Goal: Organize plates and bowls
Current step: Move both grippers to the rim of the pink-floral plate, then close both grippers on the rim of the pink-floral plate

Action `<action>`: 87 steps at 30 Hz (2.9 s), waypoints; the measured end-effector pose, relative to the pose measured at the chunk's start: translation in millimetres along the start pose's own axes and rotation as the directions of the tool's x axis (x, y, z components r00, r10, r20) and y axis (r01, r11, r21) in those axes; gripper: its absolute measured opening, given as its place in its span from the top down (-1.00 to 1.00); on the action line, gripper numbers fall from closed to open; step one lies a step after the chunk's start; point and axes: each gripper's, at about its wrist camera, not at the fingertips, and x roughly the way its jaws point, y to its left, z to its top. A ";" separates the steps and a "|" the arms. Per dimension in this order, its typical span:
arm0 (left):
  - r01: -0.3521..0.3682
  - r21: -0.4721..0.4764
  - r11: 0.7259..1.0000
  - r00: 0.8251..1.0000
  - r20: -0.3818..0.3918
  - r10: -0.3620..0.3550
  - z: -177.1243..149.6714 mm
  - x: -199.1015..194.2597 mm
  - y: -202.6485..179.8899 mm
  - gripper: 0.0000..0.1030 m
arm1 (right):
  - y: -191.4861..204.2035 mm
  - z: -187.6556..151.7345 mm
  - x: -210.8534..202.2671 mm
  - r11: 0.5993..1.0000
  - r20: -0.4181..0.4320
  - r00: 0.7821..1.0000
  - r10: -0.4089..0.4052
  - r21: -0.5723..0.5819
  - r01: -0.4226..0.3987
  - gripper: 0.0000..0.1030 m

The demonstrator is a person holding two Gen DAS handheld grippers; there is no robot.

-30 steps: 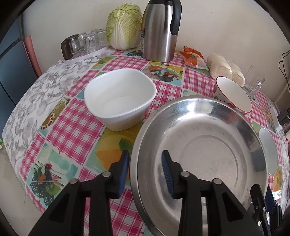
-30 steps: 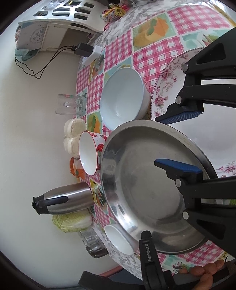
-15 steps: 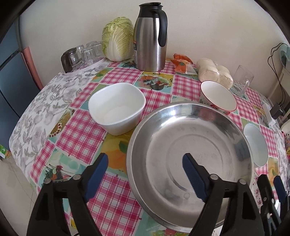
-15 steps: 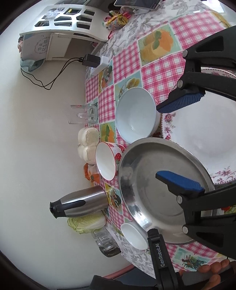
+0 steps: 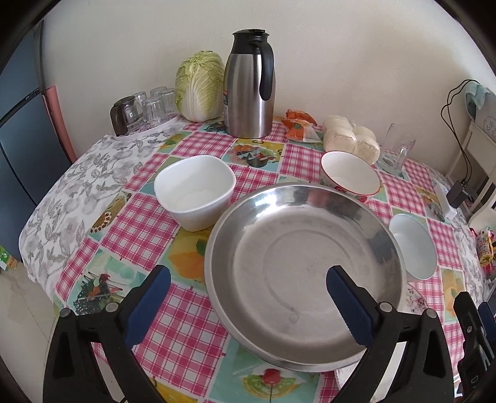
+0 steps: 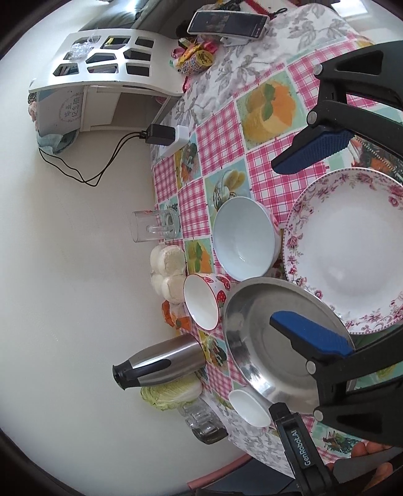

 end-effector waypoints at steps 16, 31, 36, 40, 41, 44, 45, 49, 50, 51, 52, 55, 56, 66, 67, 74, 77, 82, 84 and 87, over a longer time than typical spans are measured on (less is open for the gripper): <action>0.150 0.011 0.989 0.988 0.019 -0.150 -33.3 -36.0 -40.3 -0.95 | -70.5 -11.3 -15.9 0.994 -0.023 0.999 -0.031 0.102 0.033 -0.79; 0.223 0.018 0.975 0.971 -0.088 -0.220 -75.4 -39.3 -60.0 -0.77 | -80.6 -41.3 24.3 0.992 -0.194 0.981 -0.001 0.126 0.026 -0.74; 0.264 -0.001 0.964 0.950 -0.171 -0.260 -86.3 -25.4 -68.3 -0.62 | -80.8 -50.9 38.1 0.989 -0.245 0.969 0.028 0.148 0.009 -0.64; 0.280 -0.028 0.959 0.932 -0.229 -0.279 -92.2 -11.6 -72.2 -0.54 | -80.0 -56.6 47.3 0.988 -0.276 0.960 0.042 0.155 0.002 -0.57; 0.282 -0.037 0.959 0.928 -0.243 -0.282 -93.6 -8.3 -72.2 -0.54 | -79.5 -57.8 49.3 0.988 -0.282 0.959 0.044 0.156 0.001 -0.55; 0.255 -0.035 0.966 0.929 -0.268 -0.255 -96.2 1.2 -75.3 -0.51 | -77.2 -60.6 54.4 0.988 -0.295 0.954 0.054 0.153 -0.008 -0.49; 0.247 -0.032 0.968 0.929 -0.277 -0.246 -96.6 4.7 -76.6 -0.49 | -76.6 -61.1 56.0 0.988 -0.298 0.953 0.058 0.151 -0.013 -0.45; 0.233 -0.045 0.972 0.923 -0.306 -0.235 -97.3 18.4 -78.7 -0.41 | -72.9 -63.5 60.8 0.989 -0.304 0.950 0.064 0.144 -0.020 -0.41; 0.229 -0.051 0.972 0.921 -0.313 -0.234 -97.0 21.6 -78.9 -0.41 | -72.4 -64.2 62.0 0.989 -0.305 0.950 0.065 0.144 -0.021 -0.41; 0.222 -0.056 0.973 0.920 -0.319 -0.229 -96.8 25.0 -78.9 -0.40 | -72.0 -64.6 63.2 0.989 -0.306 0.950 0.066 0.144 -0.022 -0.41; 0.215 -0.061 0.975 0.919 -0.324 -0.223 -97.0 28.3 -78.9 -0.39 | -71.8 -64.7 63.4 0.989 -0.307 0.949 0.067 0.144 -0.023 -0.41; 0.201 -0.069 0.977 0.917 -0.338 -0.212 -97.5 36.2 -79.8 -0.34 | -68.9 -65.8 66.8 0.991 -0.303 0.951 0.061 0.132 -0.021 -0.34; 0.198 -0.071 0.978 0.916 -0.341 -0.210 -97.7 38.3 -79.9 -0.33 | -68.0 -65.8 67.4 0.991 -0.301 0.952 0.062 0.130 -0.023 -0.33; 0.173 -0.049 0.984 0.929 -0.325 -0.179 -93.3 53.8 -92.6 -0.25 | -67.8 -64.6 70.0 0.989 -0.271 0.960 0.074 0.144 -0.036 0.10; 0.169 -0.044 0.985 0.931 -0.321 -0.174 -92.8 54.4 -93.4 -0.18 | -67.4 -64.7 70.5 0.989 -0.270 0.960 0.072 0.141 -0.035 0.15; 0.164 -0.020 0.986 0.941 -0.298 -0.162 -85.9 60.1 -93.5 0.14 | -66.1 -65.2 72.7 0.992 -0.260 0.964 0.054 0.124 -0.023 0.46; 0.167 -0.020 0.986 0.943 -0.289 -0.166 -82.3 64.0 -93.4 0.18 | -66.2 -65.8 73.3 0.992 -0.250 0.966 0.057 0.125 -0.026 0.47; 0.178 -0.021 0.984 0.944 -0.277 -0.177 -83.8 60.9 -87.6 0.32 | -65.3 -65.7 74.1 0.993 -0.240 0.969 0.053 0.116 -0.026 0.47; 0.189 -0.028 0.982 0.941 -0.279 -0.190 -82.6 62.0 -88.0 0.37 | -64.3 -65.3 73.5 0.994 -0.239 0.970 0.052 0.105 -0.027 0.51; 0.196 -0.032 0.980 0.940 -0.279 -0.197 -82.9 62.7 -87.9 0.40 | -69.7 -65.3 72.5 0.992 -0.231 0.970 0.070 0.122 -0.042 0.60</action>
